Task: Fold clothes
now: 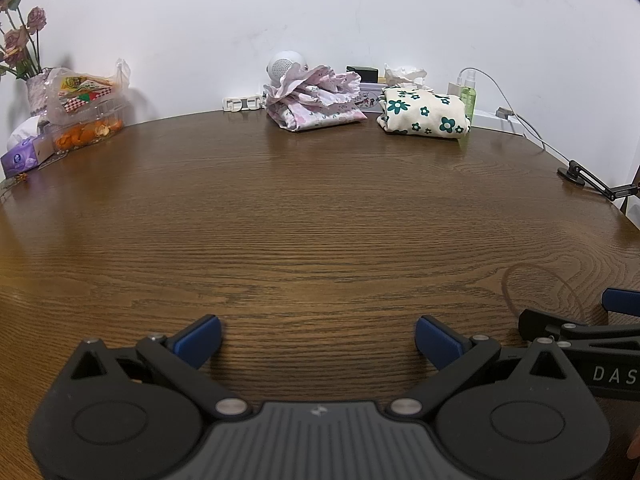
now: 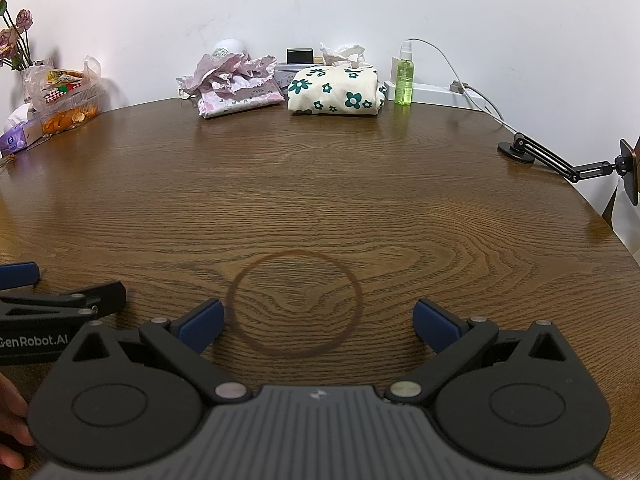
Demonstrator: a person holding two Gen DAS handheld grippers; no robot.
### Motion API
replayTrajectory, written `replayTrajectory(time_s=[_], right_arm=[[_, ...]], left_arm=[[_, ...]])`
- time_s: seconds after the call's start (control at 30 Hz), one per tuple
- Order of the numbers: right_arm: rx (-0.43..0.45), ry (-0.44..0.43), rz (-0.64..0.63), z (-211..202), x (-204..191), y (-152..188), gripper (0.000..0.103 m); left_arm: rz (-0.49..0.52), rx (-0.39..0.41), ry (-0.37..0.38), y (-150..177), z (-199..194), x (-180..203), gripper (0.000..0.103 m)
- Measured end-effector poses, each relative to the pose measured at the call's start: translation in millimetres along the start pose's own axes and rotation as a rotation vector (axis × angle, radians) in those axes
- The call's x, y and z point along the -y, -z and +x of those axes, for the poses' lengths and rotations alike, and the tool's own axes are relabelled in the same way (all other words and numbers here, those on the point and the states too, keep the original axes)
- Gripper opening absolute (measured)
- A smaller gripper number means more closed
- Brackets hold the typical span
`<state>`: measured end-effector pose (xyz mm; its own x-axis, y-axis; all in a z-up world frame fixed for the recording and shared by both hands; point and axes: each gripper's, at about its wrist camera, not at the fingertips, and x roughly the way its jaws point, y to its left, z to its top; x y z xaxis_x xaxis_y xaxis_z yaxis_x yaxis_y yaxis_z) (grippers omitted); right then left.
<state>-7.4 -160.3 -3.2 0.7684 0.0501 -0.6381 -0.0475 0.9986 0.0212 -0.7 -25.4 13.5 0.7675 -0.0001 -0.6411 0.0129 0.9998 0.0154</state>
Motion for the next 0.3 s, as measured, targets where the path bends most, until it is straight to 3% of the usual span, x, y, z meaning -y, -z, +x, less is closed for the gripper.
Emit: replayTrajectory(time_s=[0.3], right_arm=[[0.0,0.001,-0.001,0.3,0.2,-0.3,0.102]], left_arm=[[0.002,0.0,0.002,-0.3,1.2,-0.3,0.103]])
